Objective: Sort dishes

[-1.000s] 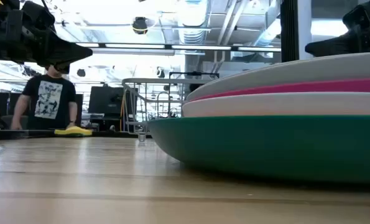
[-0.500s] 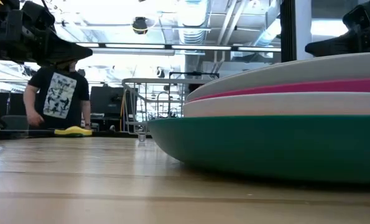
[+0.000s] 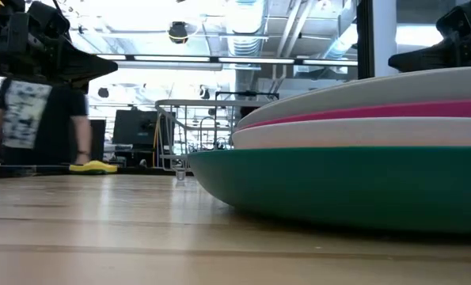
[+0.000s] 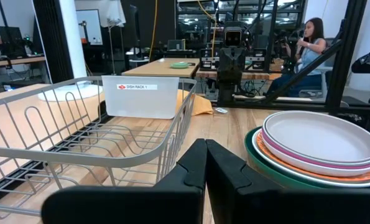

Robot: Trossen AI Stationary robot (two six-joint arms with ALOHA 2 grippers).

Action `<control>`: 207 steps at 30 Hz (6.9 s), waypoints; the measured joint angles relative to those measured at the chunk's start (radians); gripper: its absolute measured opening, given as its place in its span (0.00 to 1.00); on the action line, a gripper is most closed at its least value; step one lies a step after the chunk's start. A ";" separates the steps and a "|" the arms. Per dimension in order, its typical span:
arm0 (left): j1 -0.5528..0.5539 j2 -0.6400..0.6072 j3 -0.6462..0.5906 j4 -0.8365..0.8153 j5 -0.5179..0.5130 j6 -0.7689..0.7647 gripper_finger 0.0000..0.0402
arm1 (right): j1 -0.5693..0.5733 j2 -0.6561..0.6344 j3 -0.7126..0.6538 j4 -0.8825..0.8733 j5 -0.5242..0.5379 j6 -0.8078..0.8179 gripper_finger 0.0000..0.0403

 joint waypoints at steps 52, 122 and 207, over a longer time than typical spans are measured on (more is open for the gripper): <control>0.000 0.000 0.000 0.000 0.000 0.000 0.00 | -0.001 0.000 0.000 0.007 0.003 0.000 0.00; -0.005 0.427 0.476 -0.003 0.147 -0.238 0.00 | 0.374 0.970 0.564 -0.127 0.218 0.636 0.08; -0.490 1.899 1.135 -0.053 -0.112 -0.271 0.00 | 0.635 1.357 1.047 -0.555 0.449 0.734 0.14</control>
